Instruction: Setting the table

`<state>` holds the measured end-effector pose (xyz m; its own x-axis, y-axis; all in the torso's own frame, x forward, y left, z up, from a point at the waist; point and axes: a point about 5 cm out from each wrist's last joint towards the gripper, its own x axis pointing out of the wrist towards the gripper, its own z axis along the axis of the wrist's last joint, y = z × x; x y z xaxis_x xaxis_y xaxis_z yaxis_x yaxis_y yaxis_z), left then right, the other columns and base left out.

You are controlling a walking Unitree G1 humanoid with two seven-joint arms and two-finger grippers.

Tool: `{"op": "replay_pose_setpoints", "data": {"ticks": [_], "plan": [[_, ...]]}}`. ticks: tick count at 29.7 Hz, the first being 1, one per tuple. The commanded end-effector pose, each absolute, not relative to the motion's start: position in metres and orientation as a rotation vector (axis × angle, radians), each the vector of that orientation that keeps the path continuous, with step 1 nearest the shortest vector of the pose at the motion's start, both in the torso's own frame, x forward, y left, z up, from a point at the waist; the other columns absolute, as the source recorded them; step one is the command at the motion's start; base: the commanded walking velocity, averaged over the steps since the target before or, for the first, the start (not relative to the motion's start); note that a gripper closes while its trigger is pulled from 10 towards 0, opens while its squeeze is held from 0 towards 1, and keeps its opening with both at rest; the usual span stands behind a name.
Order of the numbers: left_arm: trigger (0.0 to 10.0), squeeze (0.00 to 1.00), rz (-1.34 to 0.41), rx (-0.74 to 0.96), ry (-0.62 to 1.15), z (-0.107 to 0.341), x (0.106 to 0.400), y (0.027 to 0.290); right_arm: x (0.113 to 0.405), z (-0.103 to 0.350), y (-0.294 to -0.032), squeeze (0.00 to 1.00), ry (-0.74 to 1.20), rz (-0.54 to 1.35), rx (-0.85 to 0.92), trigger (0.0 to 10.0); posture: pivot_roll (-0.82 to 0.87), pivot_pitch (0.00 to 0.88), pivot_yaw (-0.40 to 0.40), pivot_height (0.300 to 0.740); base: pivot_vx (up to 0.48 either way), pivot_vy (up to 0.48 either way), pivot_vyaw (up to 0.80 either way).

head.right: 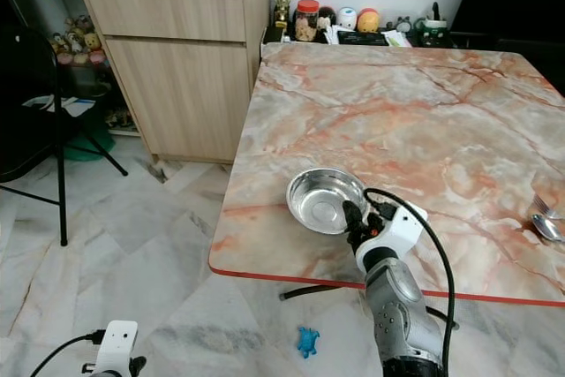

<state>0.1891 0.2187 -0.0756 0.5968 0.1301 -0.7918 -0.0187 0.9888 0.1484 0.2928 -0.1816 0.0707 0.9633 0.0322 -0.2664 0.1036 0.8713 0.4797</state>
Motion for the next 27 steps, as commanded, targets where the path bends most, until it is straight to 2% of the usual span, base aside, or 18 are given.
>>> {"op": "replay_pose_setpoints", "data": {"ticks": [1, 4, 5, 22, 27], "plan": [[10.0, 0.00, 0.083, 0.139, 0.952, -0.079, 0.183, 0.220, 0.295, 0.071, -0.181, 0.00, 0.275, -0.039, 0.514, 1.3, 0.06, 0.000, -0.017, 0.740, 0.000, 0.000, 0.00], [10.0, 0.00, 0.081, 0.136, 0.956, -0.079, 0.182, 0.220, 0.295, 0.070, -0.180, 0.00, 0.276, -0.036, 0.515, 0.9, 0.06, 0.000, -0.017, 0.740, 0.000, 0.000, 0.00], [10.0, 0.00, 0.080, 0.136, 0.957, -0.079, 0.182, 0.219, 0.295, 0.070, -0.179, 0.00, 0.276, -0.034, 0.515, 0.1, 0.06, 0.000, -0.017, 0.740, 0.000, 0.000, 0.00], [10.0, 0.00, 0.076, 0.138, 0.955, -0.079, 0.183, 0.218, 0.297, 0.072, -0.176, 0.00, 0.256, -0.027, 0.519, 0.0, 0.07, 0.000, -0.016, 0.740, 0.000, 0.000, 0.00], [10.0, 0.00, 0.080, 0.142, 0.953, -0.079, 0.183, 0.219, 0.300, 0.085, -0.175, 0.00, 0.154, -0.025, 0.556, 0.0, 0.06, 0.000, -0.016, 0.740, 0.000, 0.000, 0.00]]}}
